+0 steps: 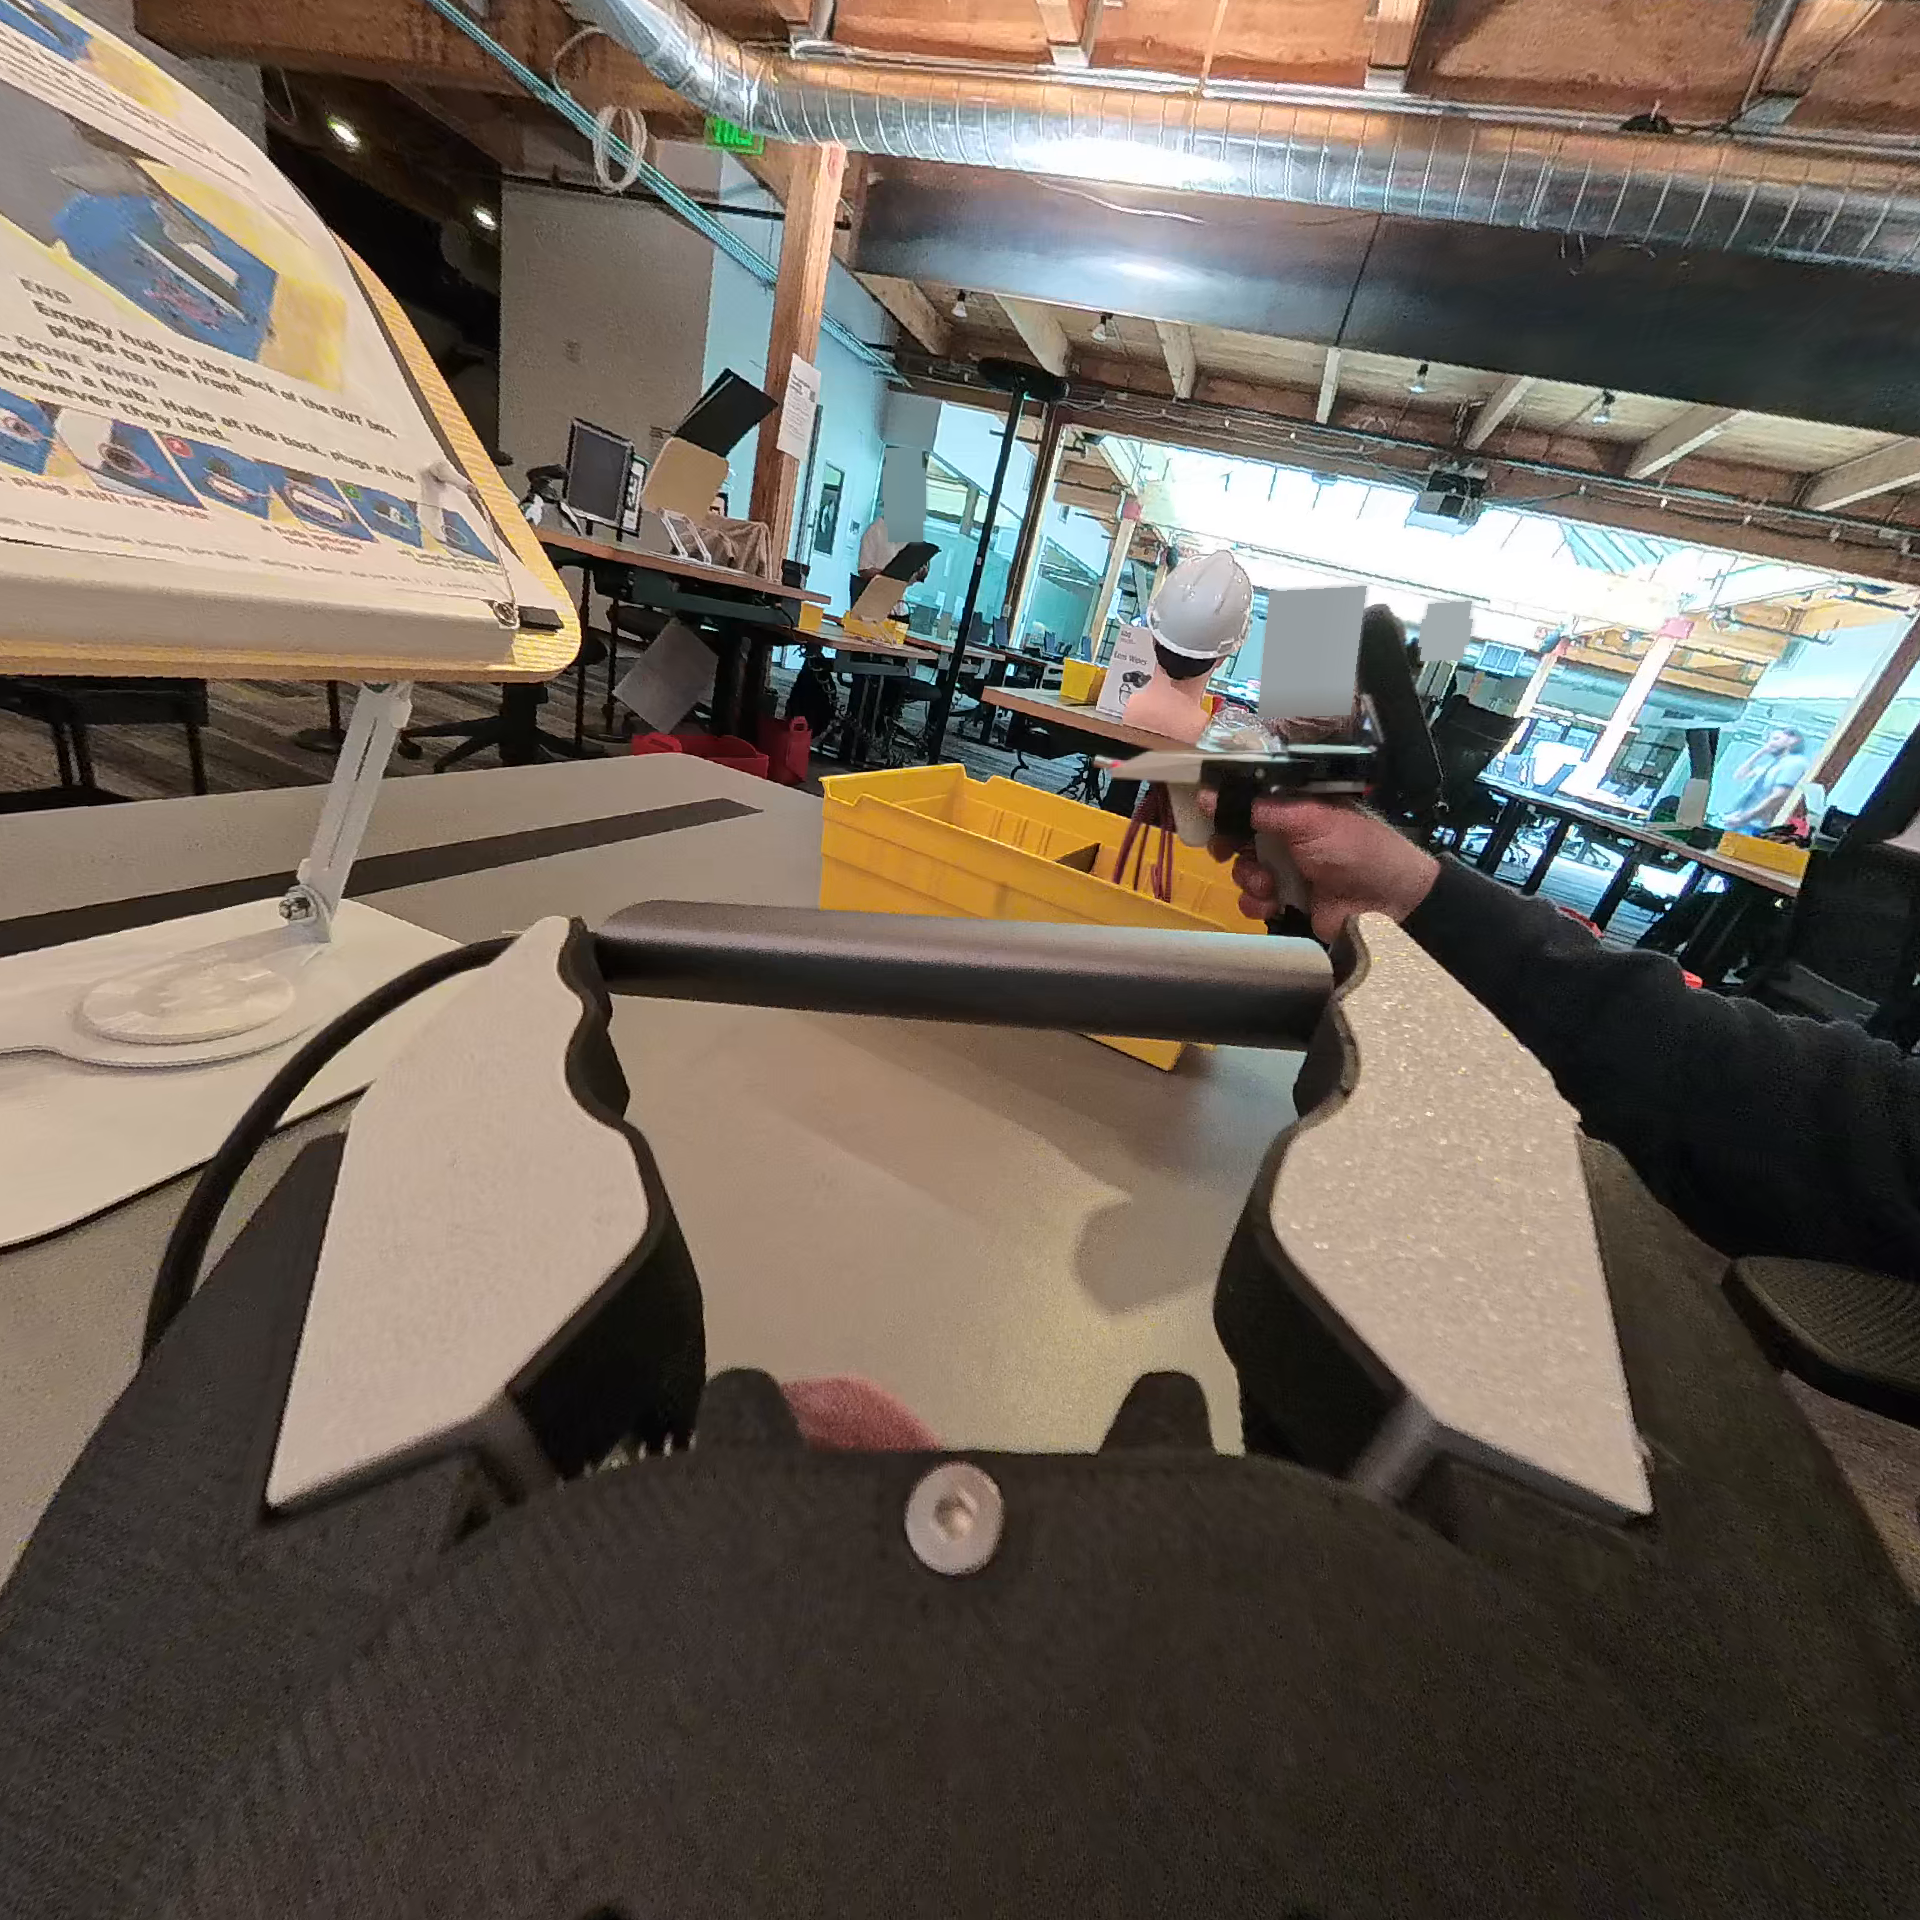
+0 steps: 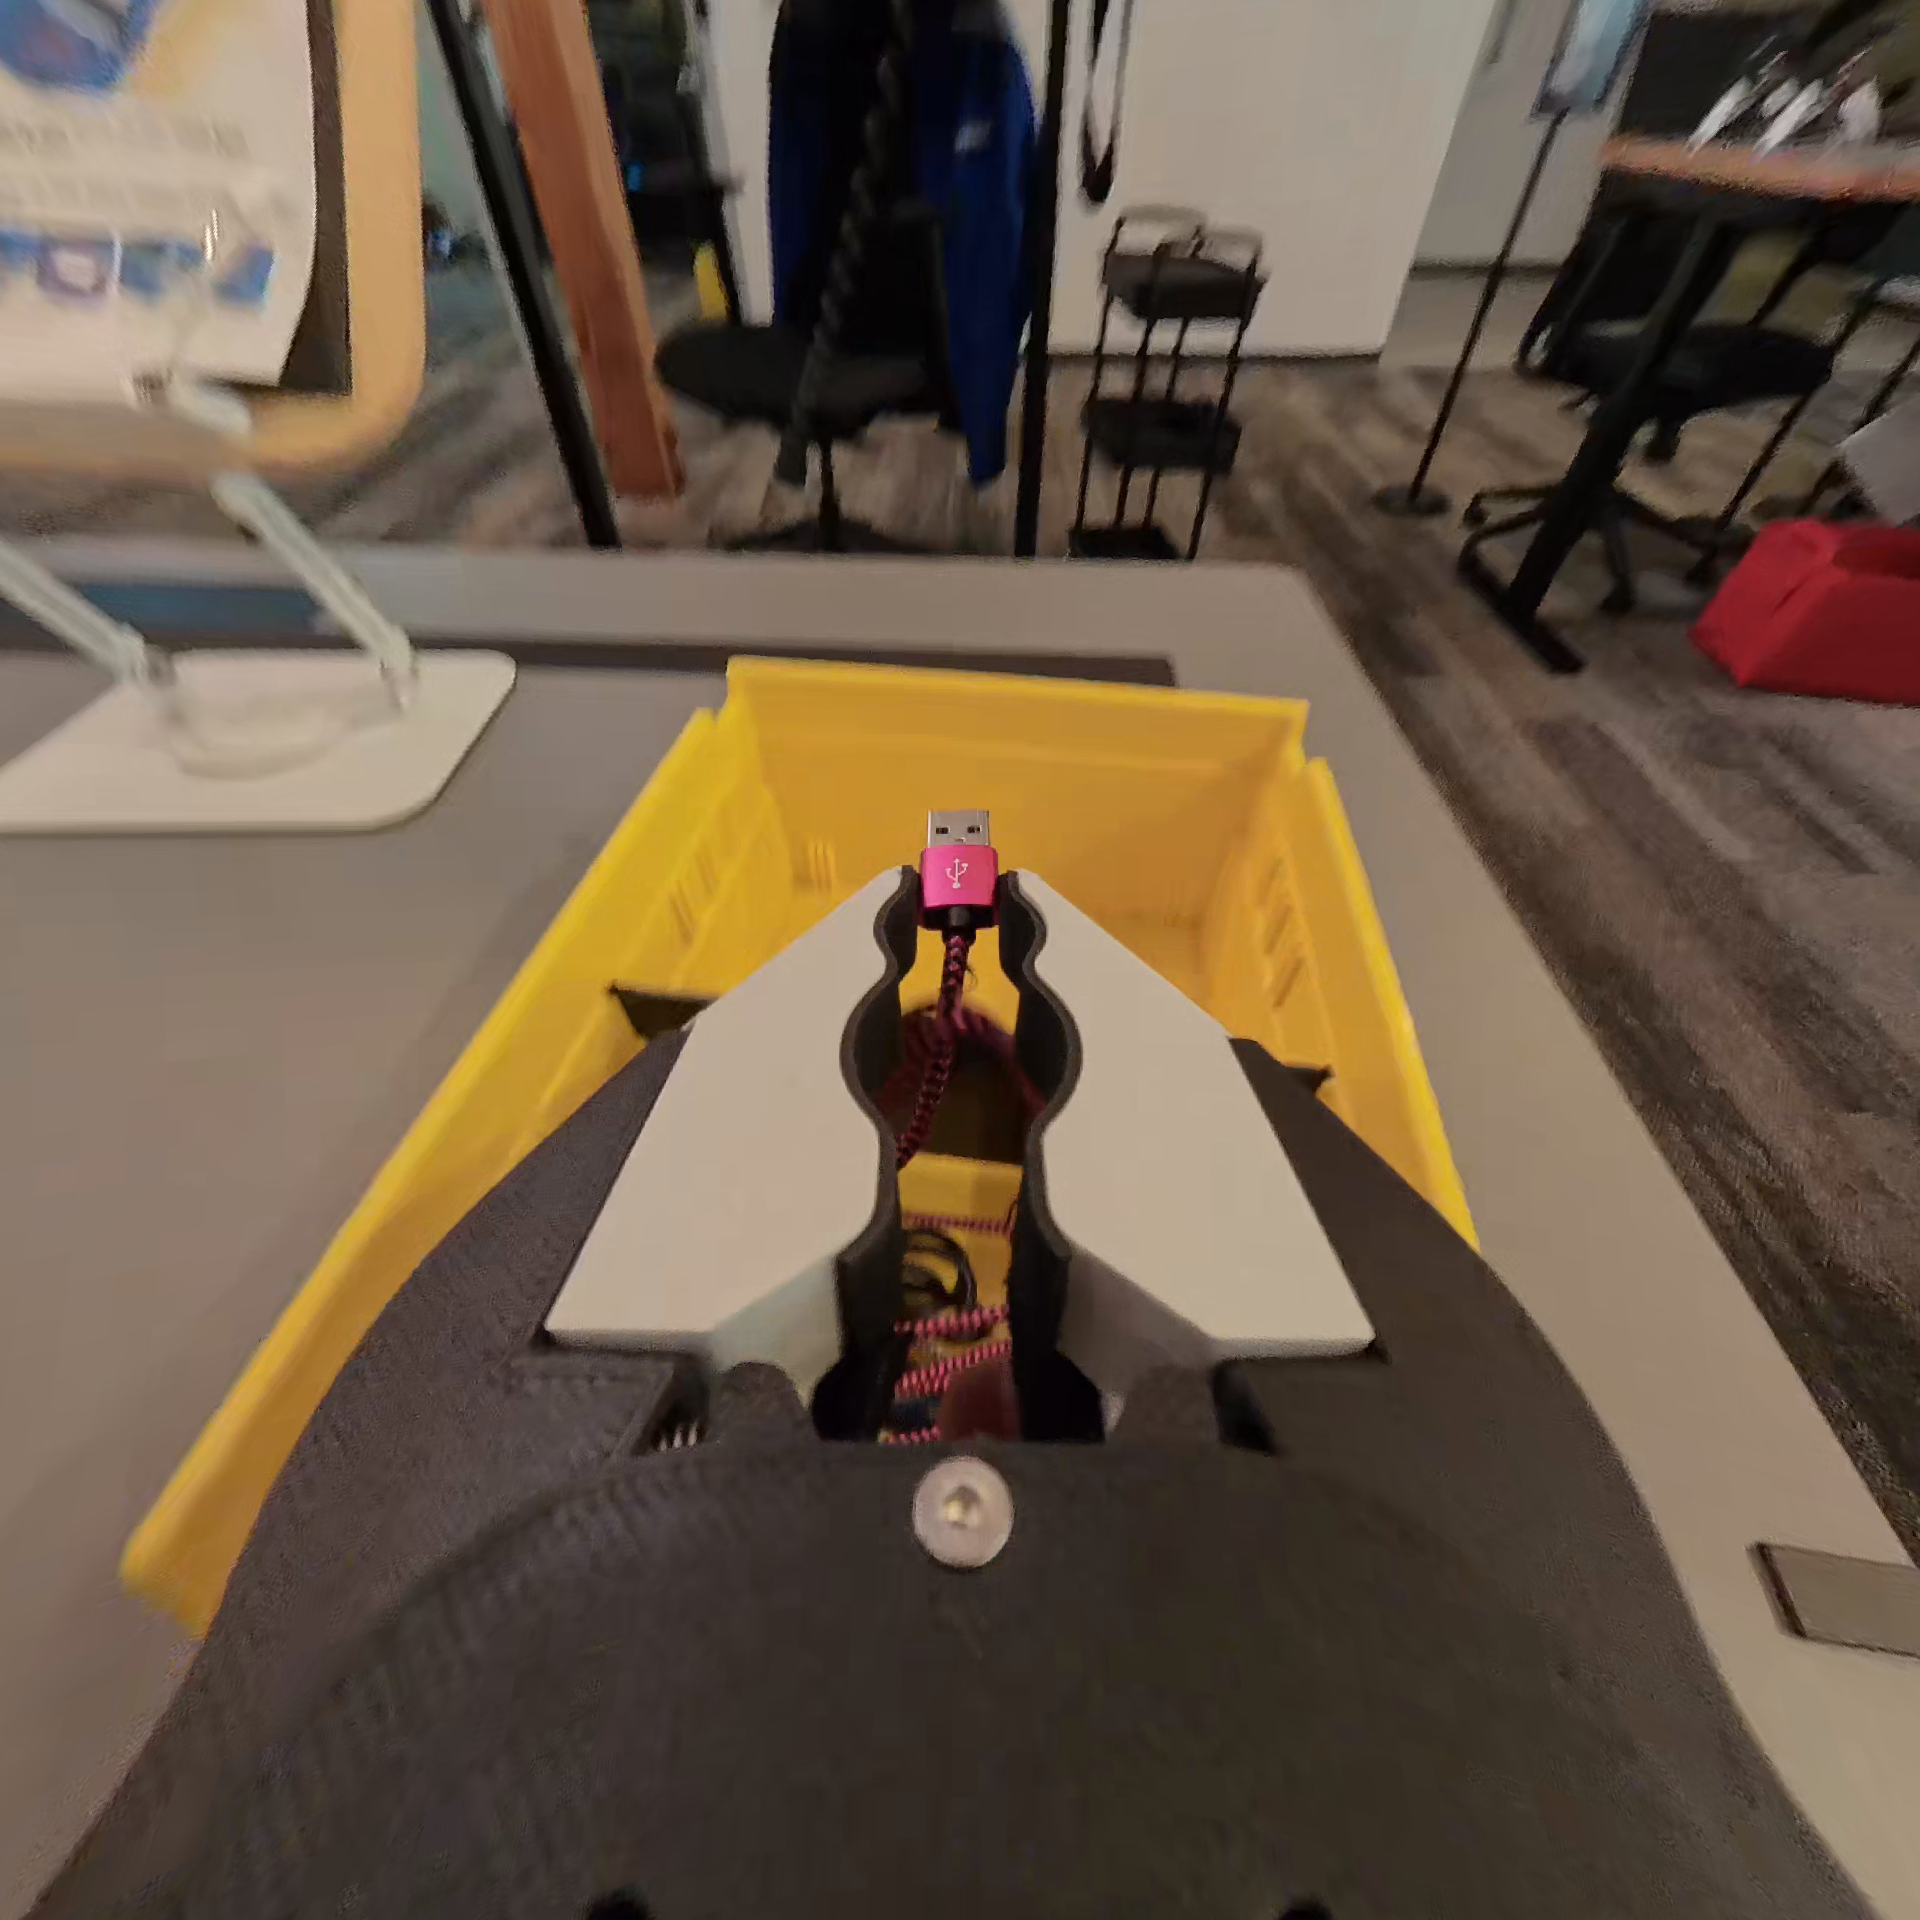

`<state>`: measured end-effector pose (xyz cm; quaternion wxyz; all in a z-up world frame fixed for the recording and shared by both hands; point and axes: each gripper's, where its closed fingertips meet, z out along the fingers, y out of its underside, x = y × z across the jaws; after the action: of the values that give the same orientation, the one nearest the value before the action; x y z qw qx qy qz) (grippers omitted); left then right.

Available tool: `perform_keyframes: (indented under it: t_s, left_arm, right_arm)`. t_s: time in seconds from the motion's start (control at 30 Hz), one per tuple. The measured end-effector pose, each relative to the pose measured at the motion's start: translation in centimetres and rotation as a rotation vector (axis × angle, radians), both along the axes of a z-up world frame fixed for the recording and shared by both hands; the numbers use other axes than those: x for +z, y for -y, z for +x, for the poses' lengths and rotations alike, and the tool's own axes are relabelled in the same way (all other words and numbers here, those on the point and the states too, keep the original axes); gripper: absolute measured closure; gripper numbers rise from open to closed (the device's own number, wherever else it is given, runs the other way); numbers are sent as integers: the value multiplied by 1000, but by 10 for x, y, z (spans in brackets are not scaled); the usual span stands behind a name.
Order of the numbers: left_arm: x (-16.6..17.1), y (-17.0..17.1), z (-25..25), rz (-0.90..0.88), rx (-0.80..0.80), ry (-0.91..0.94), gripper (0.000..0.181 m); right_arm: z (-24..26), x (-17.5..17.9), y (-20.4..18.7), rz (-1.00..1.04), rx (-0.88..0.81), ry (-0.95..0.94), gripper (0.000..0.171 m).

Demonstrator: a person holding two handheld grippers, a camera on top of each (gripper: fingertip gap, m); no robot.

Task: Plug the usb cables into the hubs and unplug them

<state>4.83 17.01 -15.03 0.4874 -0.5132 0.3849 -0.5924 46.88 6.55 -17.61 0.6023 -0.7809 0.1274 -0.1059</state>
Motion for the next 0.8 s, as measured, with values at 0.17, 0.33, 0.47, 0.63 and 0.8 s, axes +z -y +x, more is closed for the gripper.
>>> perform_keyframes:
  t_s: [0.17, 0.33, 0.47, 0.63, 0.8]
  left_arm:
    - [0, 3, 1, 8, -6, -8, 55]
    - [-1, 6, 4, 16, -17, -21, 55]
    - [1, 9, 3, 34, -20, -29, 55]
    - [-1, 9, 2, 26, -26, -29, 55]
    - [-1, 15, 8, 33, -45, -36, 55]
  right_arm:
    - [-14, -30, 5, -215, 128, 92, 158]
    - [-30, -37, 7, -435, 289, 229, 158]
    - [-21, -47, 28, -636, 291, 282, 158]
    - [-20, -54, 46, -792, 328, 327, 158]
    - [-18, -77, 11, -861, 388, 407, 158]
